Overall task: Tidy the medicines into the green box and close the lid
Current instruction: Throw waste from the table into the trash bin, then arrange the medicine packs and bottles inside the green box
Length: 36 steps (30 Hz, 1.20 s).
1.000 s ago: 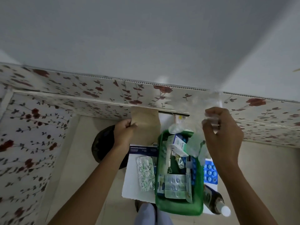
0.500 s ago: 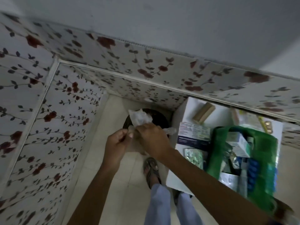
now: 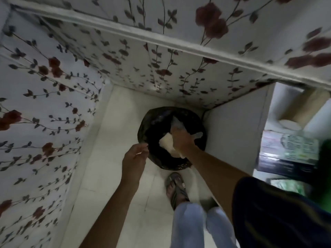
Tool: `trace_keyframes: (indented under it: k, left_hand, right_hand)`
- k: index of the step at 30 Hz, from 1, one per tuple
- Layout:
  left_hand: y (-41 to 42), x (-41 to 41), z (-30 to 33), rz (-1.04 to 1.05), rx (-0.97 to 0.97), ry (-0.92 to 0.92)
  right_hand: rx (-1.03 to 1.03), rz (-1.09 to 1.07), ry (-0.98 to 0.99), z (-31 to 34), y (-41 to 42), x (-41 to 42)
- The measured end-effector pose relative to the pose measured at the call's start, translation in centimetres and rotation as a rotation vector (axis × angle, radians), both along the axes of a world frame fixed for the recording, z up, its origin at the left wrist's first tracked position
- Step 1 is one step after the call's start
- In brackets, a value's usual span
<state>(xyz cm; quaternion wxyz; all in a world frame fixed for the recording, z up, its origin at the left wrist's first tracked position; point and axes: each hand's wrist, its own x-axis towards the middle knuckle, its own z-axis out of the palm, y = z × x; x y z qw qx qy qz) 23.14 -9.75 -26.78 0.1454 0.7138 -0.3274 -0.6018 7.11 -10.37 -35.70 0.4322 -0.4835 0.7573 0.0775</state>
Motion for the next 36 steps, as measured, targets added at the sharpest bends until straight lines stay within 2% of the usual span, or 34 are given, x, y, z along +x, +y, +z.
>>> trace_keyframes:
  k: [5,11,17,21,25,28,32,34,36]
  left_hand:
    - [1.0,0.0,-0.8,0.013,0.044,0.011]
    - [0.8,-1.9,4.8,-0.021,-0.001,0.028]
    - [2.1,-6.1,11.5,-0.119,-0.05,0.127]
    - [4.6,-9.6,15.0,-0.263,-0.067,0.161]
    - [8.2,-13.4,16.9,-0.468,-0.132,0.132]
    - [11.1,-16.0,16.7,-0.705,-0.275,-0.001]
    - [14.3,-19.1,14.6,-0.931,-0.42,-0.292]
    - [15.4,-20.0,13.8,-0.973,-0.426,-0.418]
    - [16.2,-20.7,13.3,-0.939,-0.415,-0.46]
  right_hand:
    - [0.137,0.053,-0.117,-0.7,1.4,0.4]
    - [0.008,-0.123,-0.194,8.2,2.8,-0.2]
    - [-0.347,-0.455,-0.341,22.0,7.0,-4.1]
    - [-0.486,-0.648,-0.456,29.3,11.5,-9.6]
    - [-0.609,-0.812,-0.361,34.0,16.3,-15.4]
    - [-0.668,-0.915,-0.284,35.9,18.8,-18.7]
    - [-0.682,-0.999,-0.252,36.2,20.9,-20.8]
    - [-0.673,-1.018,-0.263,36.0,21.6,-20.9]
    - [-0.671,-1.025,-0.27,35.9,22.3,-20.9]
